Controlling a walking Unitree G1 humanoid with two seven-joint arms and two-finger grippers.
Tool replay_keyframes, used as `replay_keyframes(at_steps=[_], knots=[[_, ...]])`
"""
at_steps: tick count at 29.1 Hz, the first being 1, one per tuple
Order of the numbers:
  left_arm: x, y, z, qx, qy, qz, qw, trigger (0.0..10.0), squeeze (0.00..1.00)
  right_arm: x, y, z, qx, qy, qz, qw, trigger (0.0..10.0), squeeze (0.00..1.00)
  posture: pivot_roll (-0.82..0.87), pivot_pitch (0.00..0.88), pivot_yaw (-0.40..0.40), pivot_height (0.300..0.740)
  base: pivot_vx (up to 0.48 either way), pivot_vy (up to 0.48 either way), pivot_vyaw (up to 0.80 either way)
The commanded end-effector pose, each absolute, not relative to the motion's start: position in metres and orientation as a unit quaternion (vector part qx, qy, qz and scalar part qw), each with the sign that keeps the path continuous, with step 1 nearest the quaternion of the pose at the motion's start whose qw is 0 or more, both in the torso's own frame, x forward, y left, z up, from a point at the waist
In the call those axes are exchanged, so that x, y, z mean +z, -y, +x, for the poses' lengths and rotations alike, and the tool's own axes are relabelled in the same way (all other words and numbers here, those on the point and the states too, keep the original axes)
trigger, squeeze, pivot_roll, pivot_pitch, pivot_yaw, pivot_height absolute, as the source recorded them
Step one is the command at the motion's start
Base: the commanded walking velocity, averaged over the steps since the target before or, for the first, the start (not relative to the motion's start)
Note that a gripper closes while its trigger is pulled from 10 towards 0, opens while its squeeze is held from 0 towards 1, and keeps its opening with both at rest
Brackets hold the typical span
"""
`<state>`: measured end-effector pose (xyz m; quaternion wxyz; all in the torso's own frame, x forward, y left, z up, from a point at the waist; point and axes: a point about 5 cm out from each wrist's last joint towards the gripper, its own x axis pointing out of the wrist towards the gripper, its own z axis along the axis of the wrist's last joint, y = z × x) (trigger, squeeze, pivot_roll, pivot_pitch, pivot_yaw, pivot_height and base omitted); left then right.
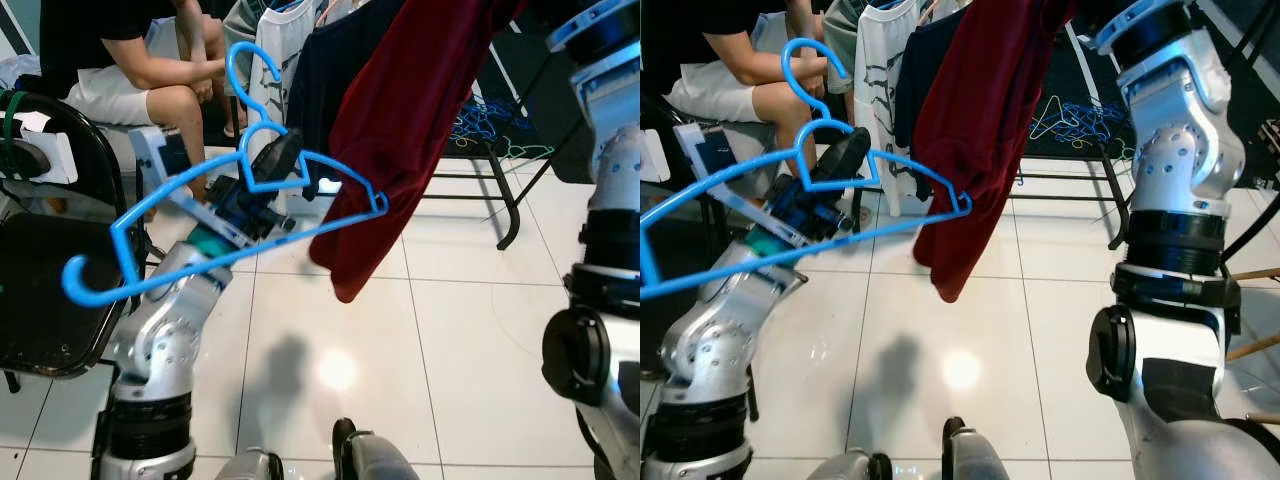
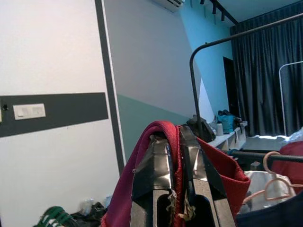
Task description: Hang hanger
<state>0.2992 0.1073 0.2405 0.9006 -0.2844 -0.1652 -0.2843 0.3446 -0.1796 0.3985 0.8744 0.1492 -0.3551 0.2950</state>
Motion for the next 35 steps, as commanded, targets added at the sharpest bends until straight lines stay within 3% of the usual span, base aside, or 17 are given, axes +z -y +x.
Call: replay_keyframes(at_steps=[1,7,12,16,23,25,28,35], knots=[[0.238,-0.109,0.306,-0.239,0.161,-0.28,0.916,10.0,0.0,0.404,0.179,0.342,0.301,0.367,0.163,0.865,10.0,0.0,-0.11,0.092,-0.002,0.74,0.0,0.0,0.0],[0.236,-0.116,0.319,-0.155,0.151,-0.298,0.93,10.0,0.0,0.394,0.175,0.342,0.302,0.353,0.168,0.869,10.0,0.0,-0.11,0.093,0.0,0.74,0.0,0.0,0.0],[0.238,-0.14,0.331,-0.044,0.157,-0.269,0.949,10.0,0.0,0.378,0.176,0.338,0.307,0.333,0.16,0.877,10.0,0.0,-0.11,0.092,-0.002,0.74,0.0,0.0,0.0],[0.259,-0.169,0.335,0.009,0.2,-0.248,0.948,10.0,0.0,0.351,0.18,0.329,0.335,0.295,0.124,0.886,10.0,0.0,-0.11,0.092,-0.008,0.74,0.0,0.0,0.0],[0.279,-0.189,0.337,0.044,0.241,-0.23,0.942,10.0,0.0,0.325,0.172,0.315,0.384,0.258,0.119,0.879,10.0,0.0,-0.12,0.093,-0.008,0.74,0.0,0.0,0.0],[0.283,-0.194,0.339,0.061,0.25,-0.211,0.943,10.0,0.0,0.318,0.165,0.308,0.406,0.25,0.119,0.871,10.0,0.0,-0.12,0.093,-0.008,0.74,0.0,0.0,0.0],[0.293,-0.189,0.344,0.12,0.279,-0.059,0.951,10.0,0.0,0.314,0.149,0.289,0.458,0.245,0.127,0.845,10.0,0.0,-0.12,0.096,-0.002,0.74,0.0,0.0,0.0],[0.293,-0.182,0.345,0.154,0.284,0.017,0.946,10.0,0.0,0.325,0.151,0.284,0.465,0.265,0.142,0.833,10.0,0.0,-0.12,0.099,-0.002,0.74,0.0,0.0,0.0]])
